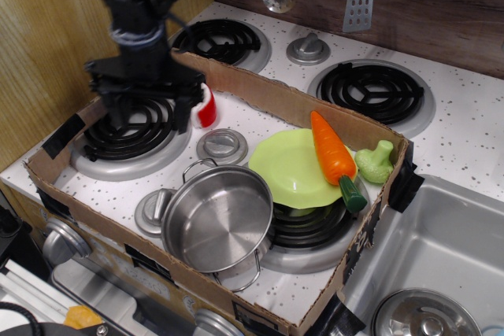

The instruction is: Take carrot off plate

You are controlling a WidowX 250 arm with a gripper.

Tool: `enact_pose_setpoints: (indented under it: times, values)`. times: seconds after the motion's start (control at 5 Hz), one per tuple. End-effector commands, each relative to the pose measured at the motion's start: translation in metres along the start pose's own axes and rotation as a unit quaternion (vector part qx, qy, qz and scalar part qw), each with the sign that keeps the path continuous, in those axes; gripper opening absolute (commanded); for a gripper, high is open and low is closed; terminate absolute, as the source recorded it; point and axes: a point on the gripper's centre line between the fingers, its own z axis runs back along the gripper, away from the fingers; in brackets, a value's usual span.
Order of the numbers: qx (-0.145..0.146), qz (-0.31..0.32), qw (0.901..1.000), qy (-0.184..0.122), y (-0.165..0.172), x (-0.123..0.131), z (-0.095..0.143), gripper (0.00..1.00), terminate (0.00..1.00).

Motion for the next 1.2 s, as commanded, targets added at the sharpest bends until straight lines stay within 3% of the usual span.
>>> enact_pose_setpoints:
  times: [0.0, 0.2, 0.6, 0.8, 1.0]
  values:
    - [0.018, 0.037, 0.9988, -0.028, -0.029, 0.026, 0.035, 1.0, 0.0]
    - [0.015, 0.06, 0.9978, -0.022, -0.055, 0.024, 0.045, 1.0, 0.0]
    - [-0.018, 0.066, 0.9977, 0.001, -0.108, 0.011, 0.059, 1.0, 0.0]
    - [-0.026, 0.072, 0.997, 0.009, -0.131, 0.001, 0.057, 1.0, 0.0]
    - [-0.054, 0.085, 0.9947, 0.021, -0.147, -0.015, 0.055, 1.0, 0.0]
